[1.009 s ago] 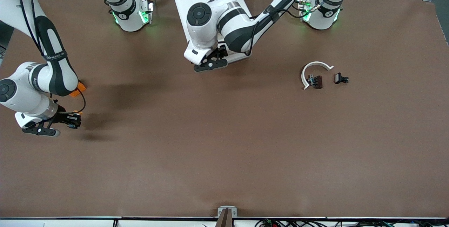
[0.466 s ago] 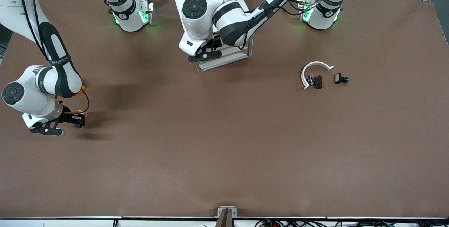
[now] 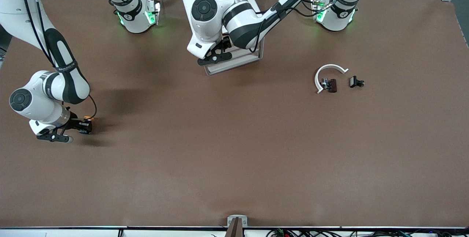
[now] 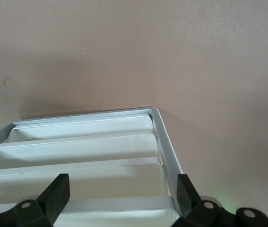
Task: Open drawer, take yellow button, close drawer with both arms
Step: 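Shut the drawer with the left gripper while the right gripper holds the button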
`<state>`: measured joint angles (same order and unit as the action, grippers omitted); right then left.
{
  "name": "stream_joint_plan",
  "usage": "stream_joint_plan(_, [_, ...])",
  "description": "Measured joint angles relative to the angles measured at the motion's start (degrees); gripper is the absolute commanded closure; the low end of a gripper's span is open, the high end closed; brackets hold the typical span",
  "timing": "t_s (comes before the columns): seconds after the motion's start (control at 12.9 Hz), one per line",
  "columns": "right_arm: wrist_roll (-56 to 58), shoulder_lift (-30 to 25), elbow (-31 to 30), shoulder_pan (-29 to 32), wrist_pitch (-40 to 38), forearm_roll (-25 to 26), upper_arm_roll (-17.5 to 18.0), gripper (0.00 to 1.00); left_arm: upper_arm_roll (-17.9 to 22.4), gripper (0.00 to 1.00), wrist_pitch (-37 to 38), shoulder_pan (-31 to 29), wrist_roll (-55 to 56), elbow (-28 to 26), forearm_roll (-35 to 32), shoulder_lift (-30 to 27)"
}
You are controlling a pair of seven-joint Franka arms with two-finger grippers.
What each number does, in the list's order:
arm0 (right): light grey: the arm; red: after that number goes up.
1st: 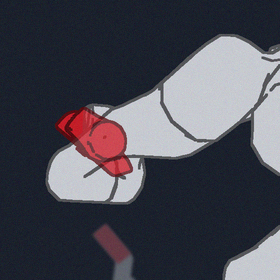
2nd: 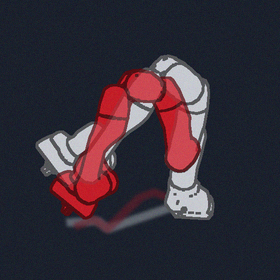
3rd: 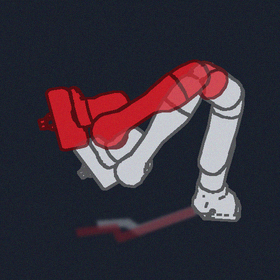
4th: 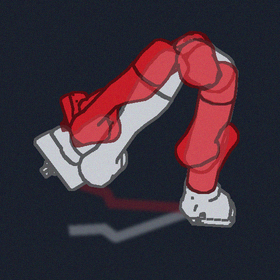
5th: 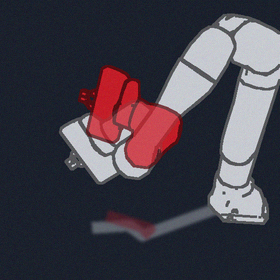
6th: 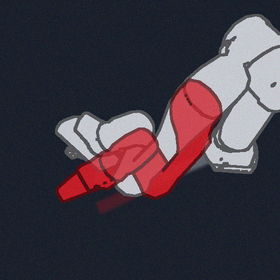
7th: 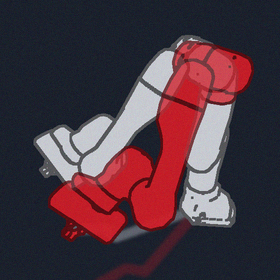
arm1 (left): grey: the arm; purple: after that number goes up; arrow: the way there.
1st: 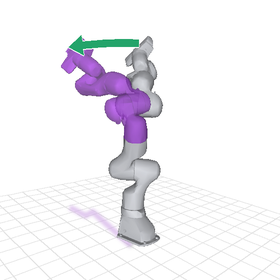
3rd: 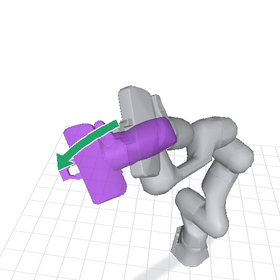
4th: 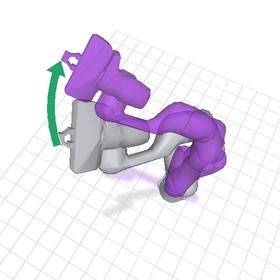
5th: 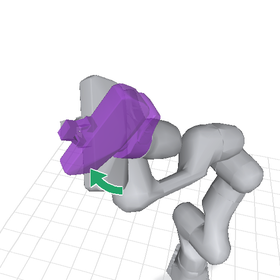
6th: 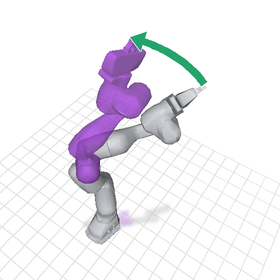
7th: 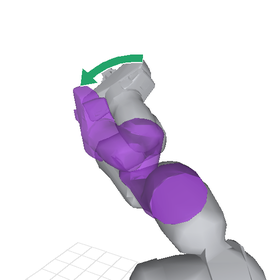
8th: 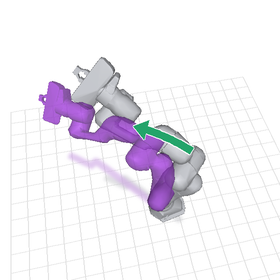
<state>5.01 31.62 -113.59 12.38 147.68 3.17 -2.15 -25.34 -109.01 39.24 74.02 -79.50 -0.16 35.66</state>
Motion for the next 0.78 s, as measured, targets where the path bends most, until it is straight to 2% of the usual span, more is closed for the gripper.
stream_joint_plan(0.08, [0.0,0.26,0.0,0.0,0.36,0.0,0.0,1.0,0.11,0.0,-0.01,-0.02,0.0,0.0,0.53,0.03])
stream_joint_plan(0.16, [0.12,0.34,0.0,0.0,0.51,0.0,0.01,0.57,0.19,0.0,-0.03,-0.04,0.0,0.0,0.88,0.05])
stream_joint_plan(0.23, [0.53,0.34,0.0,0.0,0.51,0.0,0.03,0.03,0.2,0.0,-0.04,-0.06,0.0,0.0,0.97,0.06])
stream_joint_plan(0.31, [1.3,0.35,0.0,0.0,0.51,0.0,0.04,0.0,0.2,0.0,-0.04,-0.06,0.0,0.0,0.97,0.06])
stream_joint_plan(0.62, [2.19,0.24,0.3,0.01,0.49,0.0,0.06,0.0,0.66,0.0,-0.13,-0.24,-0.37,0.03,0.99,0.06])
stream_joint_plan(0.78, [2.32,-0.88,1.53,0.01,-2.21,0.01,0.09,0.0,1.65,0.0,-0.21,-1.5,-2.53,0.27,-0.42,0.03])
